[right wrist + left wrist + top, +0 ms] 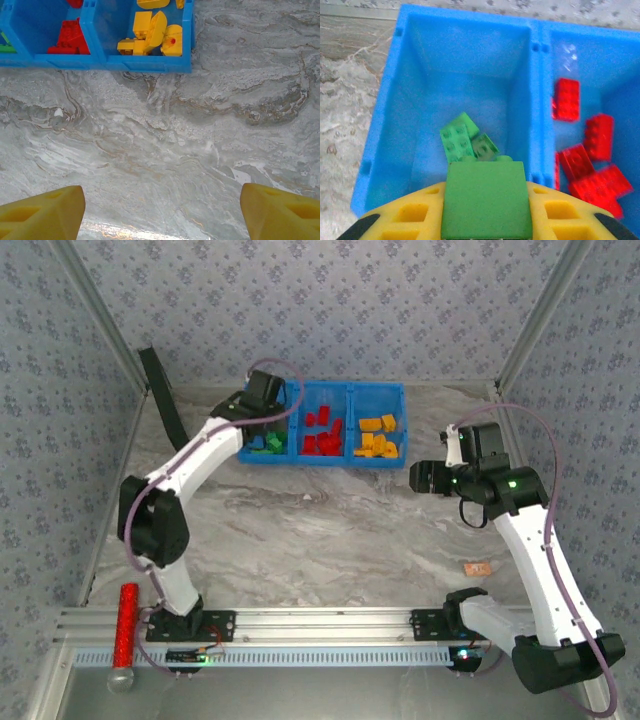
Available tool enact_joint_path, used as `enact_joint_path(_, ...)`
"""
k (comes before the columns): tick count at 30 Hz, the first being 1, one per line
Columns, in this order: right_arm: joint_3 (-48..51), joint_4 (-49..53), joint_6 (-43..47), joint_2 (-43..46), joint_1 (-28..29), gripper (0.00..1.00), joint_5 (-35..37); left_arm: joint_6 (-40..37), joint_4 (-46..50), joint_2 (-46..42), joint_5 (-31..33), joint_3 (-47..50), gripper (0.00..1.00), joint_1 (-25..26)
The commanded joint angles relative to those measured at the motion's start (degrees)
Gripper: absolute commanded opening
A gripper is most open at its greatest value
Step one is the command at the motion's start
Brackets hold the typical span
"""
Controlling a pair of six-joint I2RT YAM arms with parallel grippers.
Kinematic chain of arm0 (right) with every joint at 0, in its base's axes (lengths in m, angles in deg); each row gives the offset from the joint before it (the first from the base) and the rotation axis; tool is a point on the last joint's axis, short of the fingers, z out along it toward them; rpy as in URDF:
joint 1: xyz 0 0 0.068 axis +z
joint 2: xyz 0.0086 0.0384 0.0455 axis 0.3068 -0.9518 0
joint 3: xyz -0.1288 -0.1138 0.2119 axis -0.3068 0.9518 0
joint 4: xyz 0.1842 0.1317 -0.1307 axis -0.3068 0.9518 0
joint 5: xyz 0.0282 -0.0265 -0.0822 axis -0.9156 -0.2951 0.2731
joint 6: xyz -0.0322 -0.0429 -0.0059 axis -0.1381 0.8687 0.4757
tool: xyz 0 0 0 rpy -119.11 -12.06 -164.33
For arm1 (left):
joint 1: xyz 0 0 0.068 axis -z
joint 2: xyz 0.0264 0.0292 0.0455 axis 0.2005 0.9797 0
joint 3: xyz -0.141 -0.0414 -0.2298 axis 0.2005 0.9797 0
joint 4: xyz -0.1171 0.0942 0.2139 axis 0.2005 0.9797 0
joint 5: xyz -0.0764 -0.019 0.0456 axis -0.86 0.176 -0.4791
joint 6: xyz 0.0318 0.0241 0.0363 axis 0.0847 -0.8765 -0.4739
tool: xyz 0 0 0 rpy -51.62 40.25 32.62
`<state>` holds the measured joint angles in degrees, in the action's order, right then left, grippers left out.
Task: Sort the legos into containers by color
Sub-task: Place the lego in the container, then reset both arms
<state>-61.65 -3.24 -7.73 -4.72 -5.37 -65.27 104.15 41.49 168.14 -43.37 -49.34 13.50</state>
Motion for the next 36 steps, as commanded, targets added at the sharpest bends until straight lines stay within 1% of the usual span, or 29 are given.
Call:
enact_joint_path(1, -0.22, 2.33, 0.01, 1.00, -0.37, 0.83, -1.76, -0.52, 1.55, 6.72, -3.37, -4.00, 0.31, -1.88)
enact_joint_path(5, -0.28, 4.29, 0.65, 0.69, -0.47, 0.85, -3.22, -1.23, 1.66, 14.02, -4.70, -8.91, 0.31, -2.65)
enact_joint_path(6, -0.11, 4.55, 0.49, 0.61, -0.45, 0.99, -3.42, -1.48, 2.38, 15.89, -4.65, -10.51, 0.31, -2.77)
enact_joint_path(9, 0.84, 4.92, -0.51, 0.92, -0.45, 1.00, -2.87, -2.48, 3.85, 19.88, -6.22, -14.32, 0.32, -2.91)
enact_joint_path(11, 1.22, 3.96, -1.48, 1.84, -0.45, 1.00, -2.83, -3.04, 4.75, 21.00, -6.85, -16.33, 0.34, -2.91)
enact_joint_path(12, 3.53, 3.34, -1.95, 2.30, -0.45, 1.00, -3.11, -3.31, 4.99, 20.95, -7.08, -16.51, 0.35, -2.91)
enact_joint_path(14, 4.13, 2.89, -2.32, 2.54, -0.47, 1.00, -3.21, -3.64, 5.69, 20.05, -6.96, -16.16, 0.41, -2.91)
enact_joint_path(16, 4.62, 2.67, -2.25, 2.44, -0.45, 1.00, -3.23, -4.22, 5.50, 17.72, -6.38, -15.03, 0.51, -2.69)
enact_joint_path(20, 5.35, 1.39, -1.82, 1.78, -0.45, 1.00, -3.53, -4.97, 5.29, 11.24, -4.19, -8.90, 0.63, -2.56)
enact_joint_path(24, 5.18, -0.71, -0.98, 0.31, -0.49, 1.00, -3.62, -5.69, 3.47, 1.66, -3.35, -2.43, 0.68, -2.57)
enact_joint_path(28, 6.16, -3.57, -1.26, -0.92, -0.54, 1.00, -3.27, -7.42, 1.74, -8.79, -5.64, 2.52, 0.73, -2.56)
enact_joint_path(30, 7.37, -6.40, -1.11, -1.51, -0.76, 1.00, -3.48, -8.94, 2.15, -13.22, -6.76, 3.69, 0.76, -2.56)
enact_joint_path(32, 8.72, -10.27, -0.03, -2.06, -0.89, 1.00, -2.54, -11.47, 1.87, -18.06, -6.11, 6.35, 0.80, -2.71)
enact_joint_path(34, 11.10, -14.91, 0.03, -1.57, -0.89, 1.00, -0.43, -15.35, -1.27, -24.57, -2.49, 12.86, 0.87, -3.35)
enact_joint_path(36, 14.66, -20.69, 0.43, -0.03, -0.91, 1.00, 2.79, -19.48, -5.98, -31.37, -2.43, 20.81, 0.94, -4.99)
